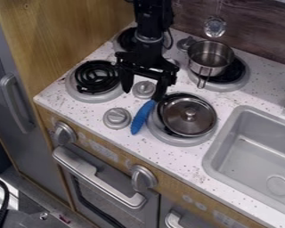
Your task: Move the silver lid to the bottom left burner
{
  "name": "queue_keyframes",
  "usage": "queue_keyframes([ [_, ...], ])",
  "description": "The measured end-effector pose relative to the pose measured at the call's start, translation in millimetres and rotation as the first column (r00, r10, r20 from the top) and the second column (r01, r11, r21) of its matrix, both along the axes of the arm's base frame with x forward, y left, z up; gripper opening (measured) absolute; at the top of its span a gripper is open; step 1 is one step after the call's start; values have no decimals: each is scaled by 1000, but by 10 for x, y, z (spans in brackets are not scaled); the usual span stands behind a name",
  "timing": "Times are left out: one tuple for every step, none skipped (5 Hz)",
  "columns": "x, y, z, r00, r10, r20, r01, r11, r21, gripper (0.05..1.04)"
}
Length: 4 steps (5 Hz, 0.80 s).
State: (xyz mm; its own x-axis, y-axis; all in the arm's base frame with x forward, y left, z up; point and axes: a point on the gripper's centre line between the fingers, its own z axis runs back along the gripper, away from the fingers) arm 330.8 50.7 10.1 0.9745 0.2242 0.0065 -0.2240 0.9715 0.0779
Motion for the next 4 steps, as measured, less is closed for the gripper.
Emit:
queue_keyframes([
  [-43,-9,-101,999,3,-32,-4,1000,-6,999],
  [-14,-133,-148,999,-24,-38,24,1000,-16,999],
  [92,-369,-167,997,-78,-11,78,997,-28,999],
  [157,-543,-179,994,-100,31,102,994,-45,999],
])
